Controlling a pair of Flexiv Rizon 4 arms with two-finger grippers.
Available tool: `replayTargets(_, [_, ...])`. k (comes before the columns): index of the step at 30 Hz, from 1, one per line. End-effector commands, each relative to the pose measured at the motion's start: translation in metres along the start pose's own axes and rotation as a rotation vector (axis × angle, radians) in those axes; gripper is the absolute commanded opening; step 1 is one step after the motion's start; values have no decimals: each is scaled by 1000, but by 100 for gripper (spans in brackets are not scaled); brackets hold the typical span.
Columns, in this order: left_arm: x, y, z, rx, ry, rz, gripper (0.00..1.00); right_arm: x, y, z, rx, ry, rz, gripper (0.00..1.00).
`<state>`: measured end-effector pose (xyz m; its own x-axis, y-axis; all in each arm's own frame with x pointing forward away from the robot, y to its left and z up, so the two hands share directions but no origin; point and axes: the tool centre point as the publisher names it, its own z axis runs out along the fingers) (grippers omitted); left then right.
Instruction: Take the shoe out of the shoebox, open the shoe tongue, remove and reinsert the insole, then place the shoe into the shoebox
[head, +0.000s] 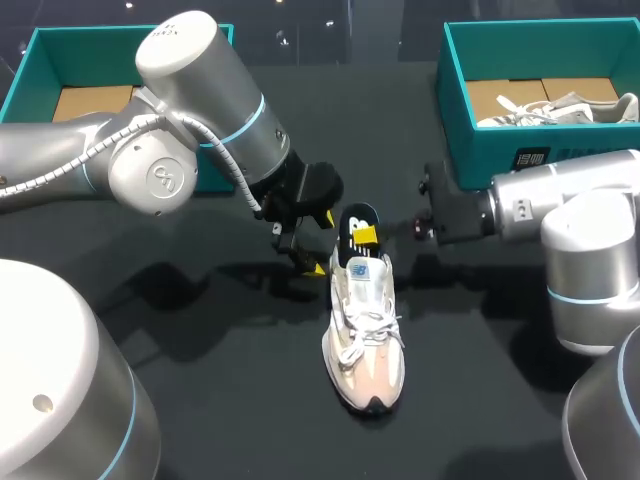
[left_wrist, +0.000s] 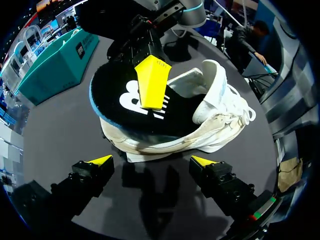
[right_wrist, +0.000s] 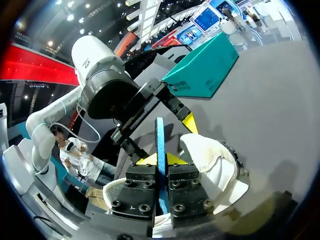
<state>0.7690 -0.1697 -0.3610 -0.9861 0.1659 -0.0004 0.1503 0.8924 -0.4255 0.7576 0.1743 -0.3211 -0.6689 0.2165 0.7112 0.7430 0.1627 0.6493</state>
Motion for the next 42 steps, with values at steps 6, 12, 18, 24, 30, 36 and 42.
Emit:
replayTargets(6, [0, 0, 1, -1, 0, 1, 100, -3, -18, 8, 32, 11, 62, 0])
replayTargets(12, [0, 0, 1, -1, 0, 1, 100, 1, -34, 12, 28, 0, 112, 0])
replayTargets(18, [0, 0, 1, -1, 0, 1, 100, 0, -39, 14, 39, -7, 138, 0])
replayTargets(24, [0, 0, 1, -1, 0, 1, 100, 3, -25, 11, 36, -25, 86, 24])
replayTargets(30, [0, 0, 1, -1, 0, 1, 100, 5, -9, 4, 44, -48, 41, 31])
replayTargets(36, [0, 0, 1, -1, 0, 1, 100, -3, -2, 4, 50, -47, 35, 11])
replayTargets(42, [0, 0, 1, -1, 0, 1, 100, -9, -11, 9, 54, -25, 78, 0])
